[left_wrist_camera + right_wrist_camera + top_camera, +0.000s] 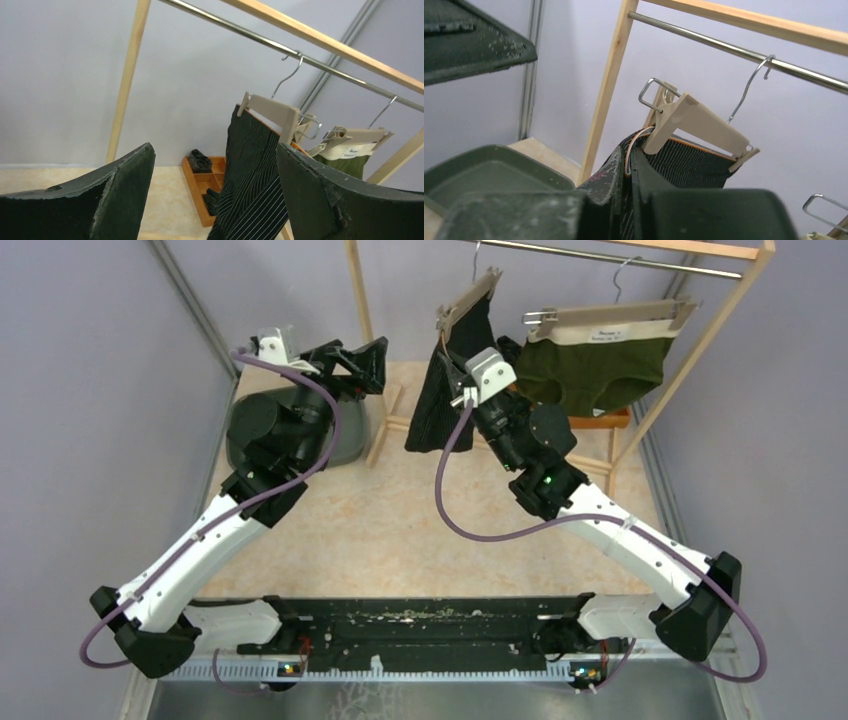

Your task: Clip the underwear to the hanger

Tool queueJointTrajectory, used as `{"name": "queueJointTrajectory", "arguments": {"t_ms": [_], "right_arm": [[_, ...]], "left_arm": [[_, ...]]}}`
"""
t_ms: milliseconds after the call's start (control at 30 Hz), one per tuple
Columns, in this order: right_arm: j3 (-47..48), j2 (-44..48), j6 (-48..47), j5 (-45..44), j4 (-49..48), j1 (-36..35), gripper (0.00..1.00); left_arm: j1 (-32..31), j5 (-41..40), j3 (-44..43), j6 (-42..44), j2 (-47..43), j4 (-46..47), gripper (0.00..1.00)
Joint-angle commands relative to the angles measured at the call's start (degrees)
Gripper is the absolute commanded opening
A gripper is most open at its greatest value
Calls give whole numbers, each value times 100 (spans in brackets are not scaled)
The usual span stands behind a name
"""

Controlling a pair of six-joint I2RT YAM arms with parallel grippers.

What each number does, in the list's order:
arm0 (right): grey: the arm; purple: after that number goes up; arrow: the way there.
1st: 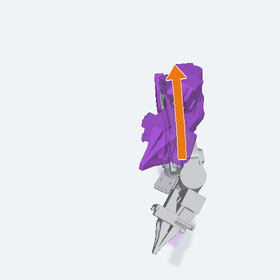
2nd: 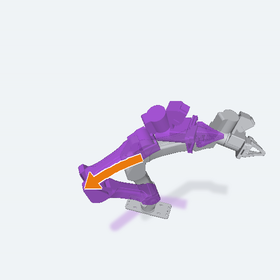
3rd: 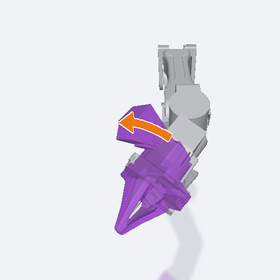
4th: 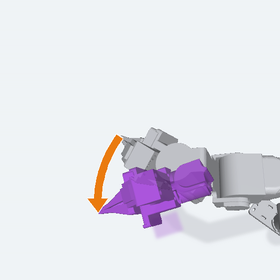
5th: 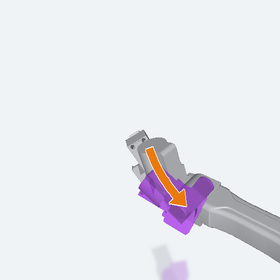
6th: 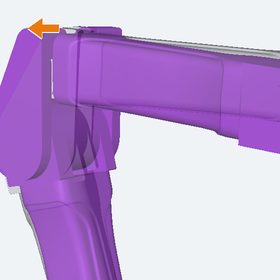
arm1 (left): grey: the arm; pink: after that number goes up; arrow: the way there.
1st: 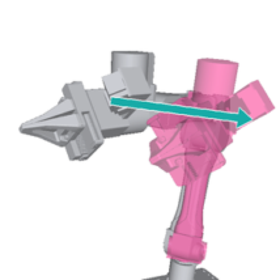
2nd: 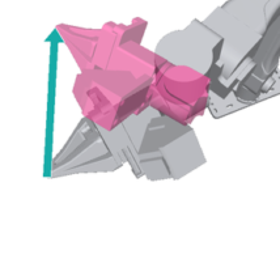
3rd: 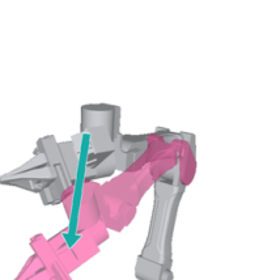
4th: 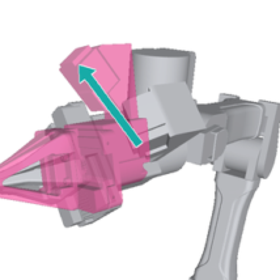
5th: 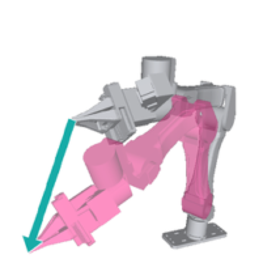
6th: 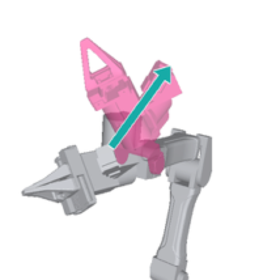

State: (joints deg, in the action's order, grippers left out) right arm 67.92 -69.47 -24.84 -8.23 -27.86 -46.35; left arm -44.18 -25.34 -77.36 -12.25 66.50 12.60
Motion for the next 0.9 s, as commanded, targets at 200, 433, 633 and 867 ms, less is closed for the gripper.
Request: {"name": "queueJointTrajectory", "arguments": {"t_ms": [200,433,633,867], "right_arm": [[95,201,281,-150,-42,20,55],[-621,1009,558,-477,123,21,84],[-835,1927,1232,-1775,1529,23,86],[-1021,2881,2413,-3974,3534,16,88]], "left_arm": [[24,-287,318,-113,-283,-447,95],[24,-324,444,-136,-417,-772,99],[24,-216,371,-136,-391,-1305,100],[69,118,436,-275,-258,-1677,100]]}}
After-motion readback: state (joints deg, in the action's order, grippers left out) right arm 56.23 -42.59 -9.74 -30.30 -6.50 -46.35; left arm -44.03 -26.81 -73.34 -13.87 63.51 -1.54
